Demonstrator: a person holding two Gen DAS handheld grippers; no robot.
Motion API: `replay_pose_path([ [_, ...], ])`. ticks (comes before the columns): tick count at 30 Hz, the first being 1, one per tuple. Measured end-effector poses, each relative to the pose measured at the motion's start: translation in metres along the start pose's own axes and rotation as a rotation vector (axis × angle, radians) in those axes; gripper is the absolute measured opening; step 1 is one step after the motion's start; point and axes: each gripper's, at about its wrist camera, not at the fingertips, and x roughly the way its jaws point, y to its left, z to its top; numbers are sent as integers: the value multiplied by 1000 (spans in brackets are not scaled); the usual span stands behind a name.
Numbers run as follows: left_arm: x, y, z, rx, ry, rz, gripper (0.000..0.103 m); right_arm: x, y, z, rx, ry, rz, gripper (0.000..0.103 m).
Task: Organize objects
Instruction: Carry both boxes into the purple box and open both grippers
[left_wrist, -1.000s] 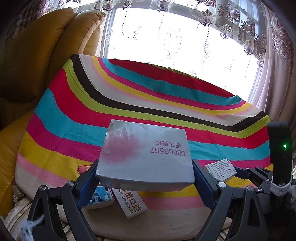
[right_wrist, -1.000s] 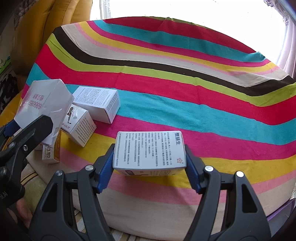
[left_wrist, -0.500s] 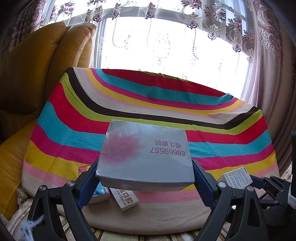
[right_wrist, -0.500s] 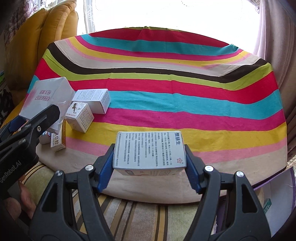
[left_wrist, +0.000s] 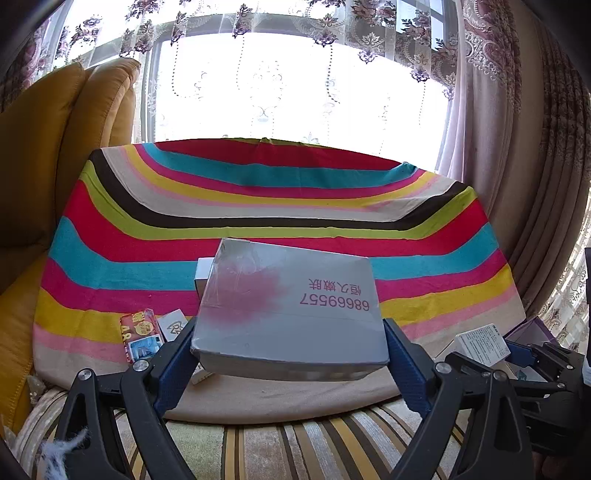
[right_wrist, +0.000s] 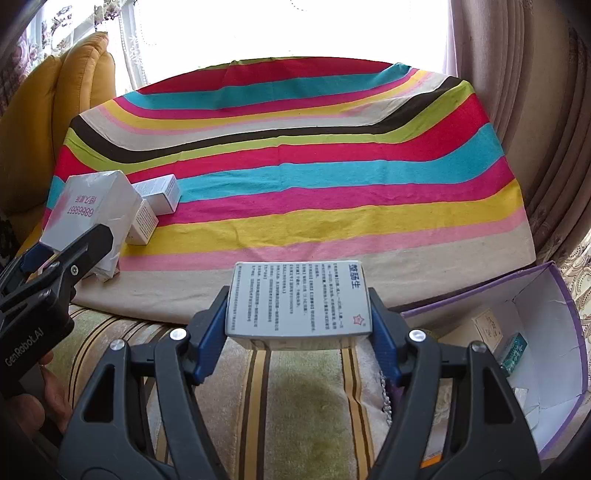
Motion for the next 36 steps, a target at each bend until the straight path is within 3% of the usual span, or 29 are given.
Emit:
replay_pose_path([
  [6, -10, -26, -2, 54, 34, -64, 93, -18, -24, -12, 25, 7, -37, 72],
  [18, -27, -112, -15, 256, 86, -243, 93, -53, -95, -47, 110, 18, -127, 72],
  [30, -42, -176, -28, 416, 124, -377, 93, -85, -165, -68, 201, 15, -245, 72],
  [36, -45, -204, -38, 488, 148, -430, 93, -98, -182, -76, 221, 4, -280, 72],
])
